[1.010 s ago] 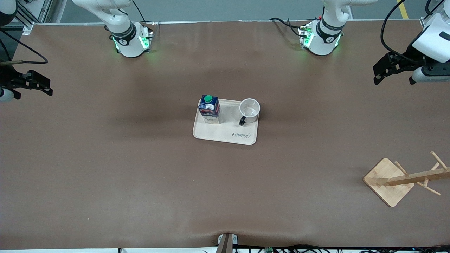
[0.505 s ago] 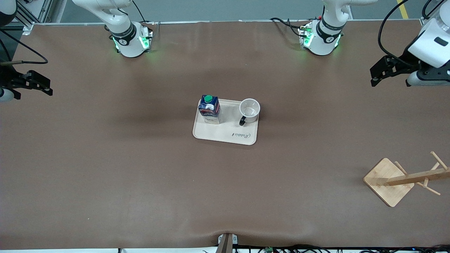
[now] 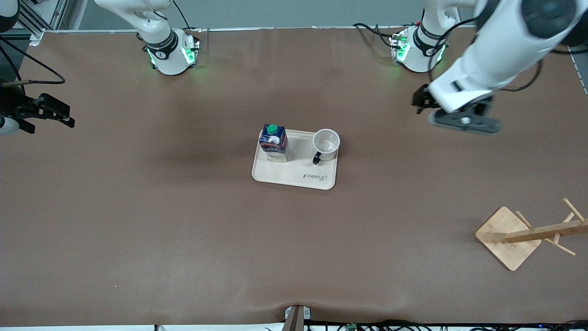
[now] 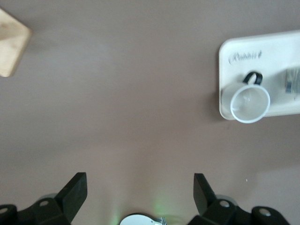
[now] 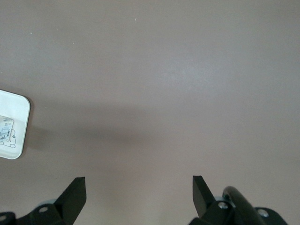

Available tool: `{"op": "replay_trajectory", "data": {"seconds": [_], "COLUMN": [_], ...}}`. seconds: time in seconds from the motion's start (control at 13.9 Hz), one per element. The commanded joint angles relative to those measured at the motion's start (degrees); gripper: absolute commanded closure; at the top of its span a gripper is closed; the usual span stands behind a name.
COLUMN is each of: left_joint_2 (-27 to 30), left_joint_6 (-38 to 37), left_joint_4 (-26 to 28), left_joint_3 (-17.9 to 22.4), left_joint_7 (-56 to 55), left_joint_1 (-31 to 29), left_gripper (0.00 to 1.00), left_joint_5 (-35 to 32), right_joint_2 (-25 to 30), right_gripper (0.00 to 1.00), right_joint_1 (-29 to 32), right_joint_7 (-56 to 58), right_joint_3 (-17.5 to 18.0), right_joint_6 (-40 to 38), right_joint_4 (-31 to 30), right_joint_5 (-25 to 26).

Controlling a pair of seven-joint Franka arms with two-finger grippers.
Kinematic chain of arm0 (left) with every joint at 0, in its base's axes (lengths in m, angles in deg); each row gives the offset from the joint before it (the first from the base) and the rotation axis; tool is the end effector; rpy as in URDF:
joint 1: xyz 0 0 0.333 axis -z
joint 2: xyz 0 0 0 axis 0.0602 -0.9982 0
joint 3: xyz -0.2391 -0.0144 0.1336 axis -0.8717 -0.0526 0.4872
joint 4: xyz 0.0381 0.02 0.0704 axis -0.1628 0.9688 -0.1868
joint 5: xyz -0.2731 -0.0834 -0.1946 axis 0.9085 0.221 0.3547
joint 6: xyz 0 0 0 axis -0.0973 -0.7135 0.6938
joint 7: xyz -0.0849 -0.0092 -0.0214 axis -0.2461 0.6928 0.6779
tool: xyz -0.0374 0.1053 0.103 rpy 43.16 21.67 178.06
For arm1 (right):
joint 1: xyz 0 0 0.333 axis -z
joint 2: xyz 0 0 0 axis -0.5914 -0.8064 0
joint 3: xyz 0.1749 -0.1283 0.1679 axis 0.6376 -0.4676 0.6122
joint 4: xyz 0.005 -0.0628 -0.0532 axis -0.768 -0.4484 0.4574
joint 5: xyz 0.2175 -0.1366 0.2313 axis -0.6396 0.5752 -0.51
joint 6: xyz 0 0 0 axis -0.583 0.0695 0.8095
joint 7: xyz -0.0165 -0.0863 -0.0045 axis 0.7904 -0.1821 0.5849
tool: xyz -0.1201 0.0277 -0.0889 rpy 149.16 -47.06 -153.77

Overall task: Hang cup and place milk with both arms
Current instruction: 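Reach the left gripper down toward the white mug on the tray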

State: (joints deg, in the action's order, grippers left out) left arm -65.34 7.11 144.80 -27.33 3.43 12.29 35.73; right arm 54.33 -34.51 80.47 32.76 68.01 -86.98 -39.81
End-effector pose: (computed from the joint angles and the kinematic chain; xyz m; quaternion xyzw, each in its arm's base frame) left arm 0.4636 -0.1992 0.4678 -0.9852 0.1428 0.0929 0.0214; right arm 0.4974 -0.0336 0.5196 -0.9975 -0.0692 0.0039 0.0164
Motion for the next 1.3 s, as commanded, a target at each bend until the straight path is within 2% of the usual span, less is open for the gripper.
{"op": "replay_trajectory", "data": {"seconds": [0.0,0.14,0.29,0.43,0.72,0.87,1.01,1.23], "left_joint_2": [-4.5,-4.9,-5.3,-7.5,-16.8,-20.3,-22.3,-22.2], "left_joint_6": [1.1,8.2,18.8,29.0,37.5,40.1,42.6,42.6], "left_joint_4": [0.7,6.3,13.0,17.9,17.9,17.7,17.6,17.2], "left_joint_3": [-4.0,-5.9,-8.7,-9.7,-10.1,-10.1,-10.1,-10.1], "left_joint_7": [0.4,0.7,1.3,2.2,6.4,6.5,6.4,5.3], "left_joint_1": [-0.1,0.2,0.3,0.7,1.1,2.1,2.8,3.8], "left_gripper": [0.0,0.0,0.0,0.0,0.0,0.0,0.1,0.1], "left_joint_5": [-0.6,-0.6,-0.8,-4.2,-5.6,-8.8,-9.3,-9.3], "right_joint_2": [-3.2,-3.9,-4.5,-5.5,-7.5,-8.0,-10.1,-10.3], "right_gripper": [0.0,0.0,0.0,0.0,0.0,0.0,0.0,0.0], "right_joint_1": [1.5,1.7,1.7,2.0,3.3,3.8,4.1,3.3], "right_joint_7": [0.8,1.0,0.8,0.5,0.4,0.4,0.4,-2.2], "right_joint_3": [0.9,0.9,0.9,0.9,0.9,0.9,1.0,1.3], "right_joint_6": [-1.1,-1.1,-1.1,-1.3,-1.9,-2.0,-3.3,-3.5], "right_joint_4": [3.6,3.2,3.0,2.9,2.9,2.9,2.9,2.9], "right_joint_5": [-1.3,-1.5,-1.4,-1.4,-1.6,-1.6,-1.6,-2.8]}}
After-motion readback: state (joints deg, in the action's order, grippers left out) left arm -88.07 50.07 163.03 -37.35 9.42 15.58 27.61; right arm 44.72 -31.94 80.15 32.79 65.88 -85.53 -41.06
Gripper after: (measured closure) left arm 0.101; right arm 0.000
